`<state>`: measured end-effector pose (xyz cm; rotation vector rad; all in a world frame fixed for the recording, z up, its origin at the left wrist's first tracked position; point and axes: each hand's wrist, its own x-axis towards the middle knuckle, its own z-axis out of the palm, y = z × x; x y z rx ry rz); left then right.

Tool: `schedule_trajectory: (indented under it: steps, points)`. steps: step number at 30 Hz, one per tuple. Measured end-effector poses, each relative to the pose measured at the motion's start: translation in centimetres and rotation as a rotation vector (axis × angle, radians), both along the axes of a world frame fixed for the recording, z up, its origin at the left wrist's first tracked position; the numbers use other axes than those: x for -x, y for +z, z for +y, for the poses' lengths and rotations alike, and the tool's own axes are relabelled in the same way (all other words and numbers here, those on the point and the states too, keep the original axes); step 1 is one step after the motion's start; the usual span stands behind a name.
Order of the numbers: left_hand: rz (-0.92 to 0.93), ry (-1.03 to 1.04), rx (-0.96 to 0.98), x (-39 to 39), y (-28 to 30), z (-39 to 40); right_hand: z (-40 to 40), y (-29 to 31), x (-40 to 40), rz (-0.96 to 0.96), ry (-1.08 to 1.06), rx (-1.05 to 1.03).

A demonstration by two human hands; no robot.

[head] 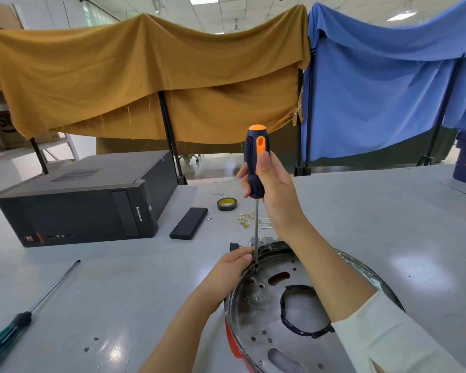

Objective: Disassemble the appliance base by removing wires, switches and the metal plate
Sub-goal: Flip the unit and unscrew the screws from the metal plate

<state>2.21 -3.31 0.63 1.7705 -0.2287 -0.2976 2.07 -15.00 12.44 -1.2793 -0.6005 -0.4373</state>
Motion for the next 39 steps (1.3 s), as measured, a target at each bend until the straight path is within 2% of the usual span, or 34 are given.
schedule_trajectory:
  steps: [7,14,20,25,29,33,36,39]
  points:
    - [0.004,0.009,-0.006,-0.1,-0.1,0.0,-0.1,0.0,0.0,-0.020,-0.028,-0.038]
    - [-0.001,0.006,-0.012,0.0,0.0,0.0,-0.3,0.0,0.0,0.040,0.024,-0.076]
    - [-0.006,0.009,-0.019,0.1,0.2,0.0,-0.5,0.0,-0.1,0.005,-0.050,-0.035]
    - [-0.050,-0.003,-0.049,0.4,0.2,0.0,-0.8,-0.1,-0.2,0.050,0.014,-0.073]
    - [-0.222,0.015,-0.193,0.7,0.5,0.2,-0.6,-0.2,-0.3,0.045,-0.025,-0.085]
    - [-0.446,0.028,-0.445,1.1,1.2,0.4,-0.6,-0.4,-0.4,-0.014,-0.014,-0.026]
    - [-0.519,0.056,-0.599,1.3,1.4,0.3,-0.6,-0.3,-0.2,0.012,0.026,-0.040]
    - [-0.571,0.058,-0.673,1.3,1.4,0.2,-0.7,-0.3,-0.2,0.040,0.024,-0.085]
